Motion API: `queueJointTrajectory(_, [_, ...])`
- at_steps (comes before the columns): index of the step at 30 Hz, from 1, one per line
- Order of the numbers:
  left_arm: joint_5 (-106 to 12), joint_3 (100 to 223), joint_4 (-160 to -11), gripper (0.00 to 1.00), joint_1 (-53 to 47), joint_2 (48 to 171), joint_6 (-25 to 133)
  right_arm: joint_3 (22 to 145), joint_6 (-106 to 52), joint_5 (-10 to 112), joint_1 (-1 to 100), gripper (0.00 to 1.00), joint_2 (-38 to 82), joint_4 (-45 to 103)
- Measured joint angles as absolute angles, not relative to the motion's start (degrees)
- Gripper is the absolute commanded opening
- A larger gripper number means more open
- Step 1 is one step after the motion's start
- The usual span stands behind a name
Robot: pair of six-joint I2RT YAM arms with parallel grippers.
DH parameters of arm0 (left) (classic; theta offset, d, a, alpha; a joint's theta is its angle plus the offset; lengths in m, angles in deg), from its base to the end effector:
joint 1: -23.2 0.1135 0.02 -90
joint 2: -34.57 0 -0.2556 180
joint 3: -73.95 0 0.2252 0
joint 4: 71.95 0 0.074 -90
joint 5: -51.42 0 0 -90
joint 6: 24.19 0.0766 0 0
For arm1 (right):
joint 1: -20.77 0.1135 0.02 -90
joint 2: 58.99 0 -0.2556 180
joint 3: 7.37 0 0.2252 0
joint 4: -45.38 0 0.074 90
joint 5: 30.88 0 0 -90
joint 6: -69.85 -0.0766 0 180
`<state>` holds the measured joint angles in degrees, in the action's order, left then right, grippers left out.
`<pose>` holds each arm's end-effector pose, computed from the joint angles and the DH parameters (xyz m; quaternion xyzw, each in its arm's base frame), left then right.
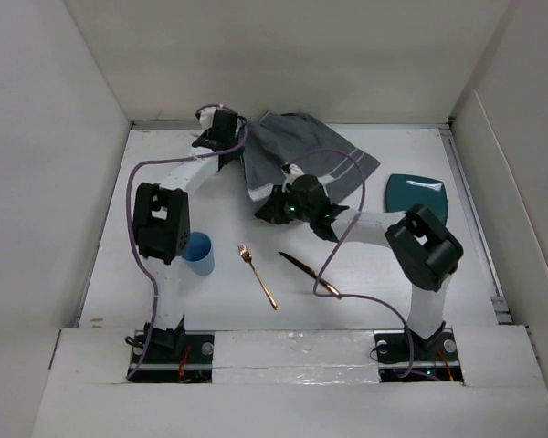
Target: Set the dinner table for one person
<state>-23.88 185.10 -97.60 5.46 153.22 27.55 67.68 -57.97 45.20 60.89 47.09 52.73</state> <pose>0.4724 -0.1307 0.2274 -0.2153 0.8474 -0.1223 0.4697 0.3090 0.2845 0.1834 -0.0829 0.8295 0.4203 0.3583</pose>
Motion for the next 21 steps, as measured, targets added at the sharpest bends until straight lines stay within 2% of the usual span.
queueJointTrajectory(1, [-24.14, 186.37, -98.32, 0.67, 6.36, 153.2, 27.99, 70.39, -58.3, 45.12, 62.18, 0.43, 48.58, 52.43])
queueJointTrajectory(2, [-24.38, 187.6, -98.49, 0.67, 7.47, 153.2, 28.14, 73.01, -58.3, 45.12, 63.53, 0.43, 50.09, 52.43])
queueJointTrajectory(3, [-24.91, 188.4, -98.76, 0.83, 8.57, 153.2, 28.8, 75.0, -58.32, 44.74, 64.52, 0.47, 51.23, 51.75])
queueJointTrajectory(5, [-26.24, 189.41, -99.65, 0.9, 10.82, 153.02, 29.02, 80.07, -57.64, 43.63, 66.0, 0.63, 54.04, 49.08])
queueJointTrajectory(8, [-27.97, 189.37, -101.31, 0.89, 14.6, 152.34, 29.43, 85.38, -56.31, 42.06, 66.72, 0.65, 56.67, 45.52])
queueJointTrajectory(10, [-28.32, 188.05, -101.88, 0.82, 16.57, 150.97, 29.76, 86.54, -54.89, 41.47, 66.44, 0.64, 56.54, 43.36])
queueJointTrajectory(11, [-28.23, 186.96, -102.27, 0.8, 17.48, 149.85, 30.02, 86.36, -54.28, 41.05, 66.07, 0.51, 56.03, 42.9])
queueJointTrajectory(12, [-28.01, 185.78, -102.52, 0.72, 18.16, 148.45, 30.26, 85.71, -53.62, 40.85, 65.52, 0.41, 55.18, 42.77])
queueJointTrajectory(14, [-27.77, 183.9, -103.11, 0.61, 18.6, 145.39, 30.83, 83.08, -52.79, 40.61, 63.62, 0.05, 52.32, 42.37])
queueJointTrajectory(15, [-27.64, 182.98, -103.06, 0.59, 18.49, 143.67, 31.36, 81.03, -52.46, 40.61, 62.13, 0.0, 50.07, 42.22])
queueJointTrajectory(21, [-28.12, 184.43, -105.62, 0.66, 16.02, 141.92, 35.84, 72.68, -49.18, 44.94, 48.89, 0.02, 37.78, 40.19])
